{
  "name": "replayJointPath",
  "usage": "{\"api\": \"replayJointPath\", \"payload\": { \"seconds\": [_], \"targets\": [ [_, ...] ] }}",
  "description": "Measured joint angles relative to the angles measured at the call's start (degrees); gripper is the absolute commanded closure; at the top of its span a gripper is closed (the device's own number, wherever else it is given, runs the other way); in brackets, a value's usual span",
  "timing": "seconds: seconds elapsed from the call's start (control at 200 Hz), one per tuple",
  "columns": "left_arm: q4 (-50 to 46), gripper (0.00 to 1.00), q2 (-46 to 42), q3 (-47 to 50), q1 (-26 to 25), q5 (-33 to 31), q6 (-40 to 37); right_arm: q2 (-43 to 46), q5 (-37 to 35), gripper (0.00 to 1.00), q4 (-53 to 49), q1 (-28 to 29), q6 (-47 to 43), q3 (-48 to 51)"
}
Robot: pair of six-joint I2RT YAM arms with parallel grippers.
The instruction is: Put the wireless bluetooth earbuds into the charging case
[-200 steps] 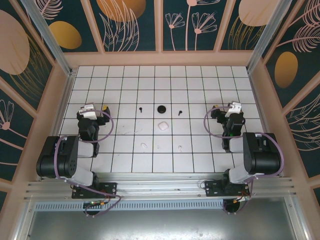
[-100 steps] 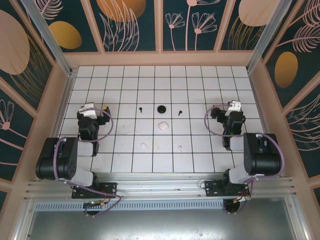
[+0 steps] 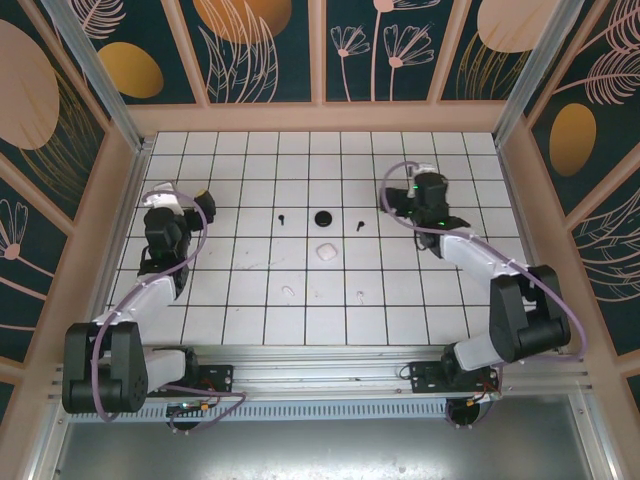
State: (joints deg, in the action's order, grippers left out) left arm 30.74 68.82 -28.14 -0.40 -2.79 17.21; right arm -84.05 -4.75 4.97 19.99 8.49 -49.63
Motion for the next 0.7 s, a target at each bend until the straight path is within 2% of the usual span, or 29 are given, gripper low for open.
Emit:
{"api": "replayJointPath", "payload": {
  "seconds": [0.14, 0.3, 0.475, 0.611, 0.701],
  "targets": [
    [-8.0, 0.13, -0.3, 0.1, -5.6, 1.1, 3.5, -5.0, 2.2, 0.08, -10.3, 10.5, 0.3, -5.0],
    [-11.7, 0.11, -0.3, 1.7, -14.2, 2.4, 7.1, -12.7, 2.1, 0.09, -19.9, 18.2, 2.4, -12.8],
    [-12.2, 0.12, 0.1, 5.3, -21.3, 2.3, 10.9, -17.7, 2.0, 0.08, -26.0, 21.0, 4.4, -17.1],
    [-12.1, 0.14, 2.3, 5.4, -24.0, 2.3, 12.3, -21.1, 2.0, 0.08, -28.7, 21.4, 4.6, -19.9],
    [-12.1, 0.14, 3.5, 5.4, -24.5, 2.4, 12.9, -23.2, 2.0, 0.16, -29.8, 21.4, 4.7, -21.9]
  ]
}}
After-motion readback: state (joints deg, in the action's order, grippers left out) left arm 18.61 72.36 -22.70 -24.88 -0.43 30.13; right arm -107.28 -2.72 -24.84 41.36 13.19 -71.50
